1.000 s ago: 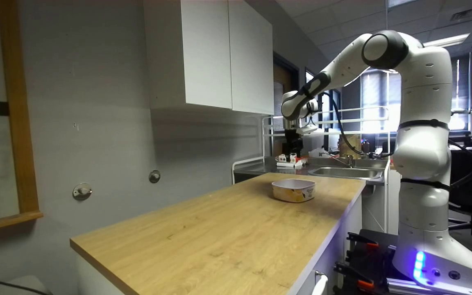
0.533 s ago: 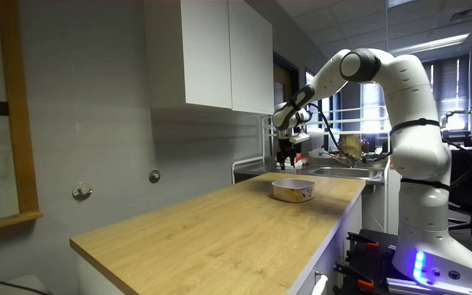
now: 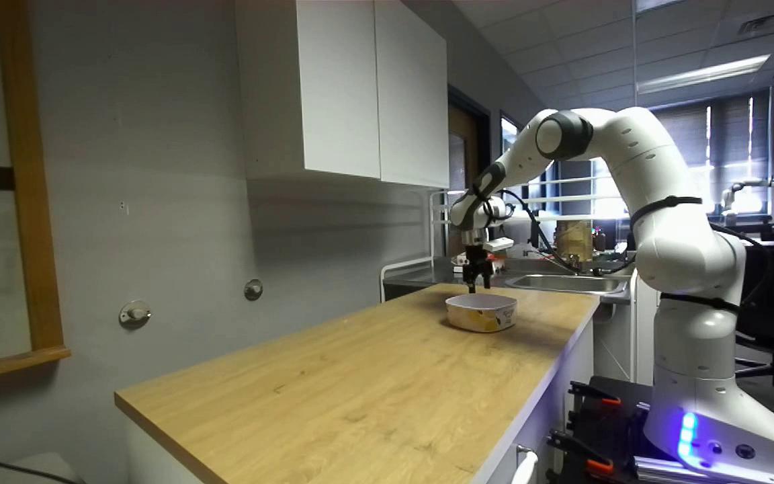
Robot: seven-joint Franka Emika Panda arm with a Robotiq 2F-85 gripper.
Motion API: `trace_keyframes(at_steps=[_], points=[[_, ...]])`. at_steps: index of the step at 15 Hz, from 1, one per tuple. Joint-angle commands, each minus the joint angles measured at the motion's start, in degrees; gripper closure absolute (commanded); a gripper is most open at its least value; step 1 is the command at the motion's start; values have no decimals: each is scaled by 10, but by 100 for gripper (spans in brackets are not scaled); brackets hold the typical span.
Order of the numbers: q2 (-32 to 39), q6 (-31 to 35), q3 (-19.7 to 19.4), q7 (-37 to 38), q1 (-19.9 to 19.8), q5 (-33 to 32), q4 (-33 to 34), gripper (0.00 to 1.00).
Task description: Pick up the marker from the table and put it in the bowl
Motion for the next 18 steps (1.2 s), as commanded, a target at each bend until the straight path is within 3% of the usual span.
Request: trace_keyframes(at_steps=[1,6,18], points=[[45,-13,7,-42,-46,24,42,0],[73,-27,13,-63,-80,34,72,0],[101,-17,35,-111,-101,39,110,0]])
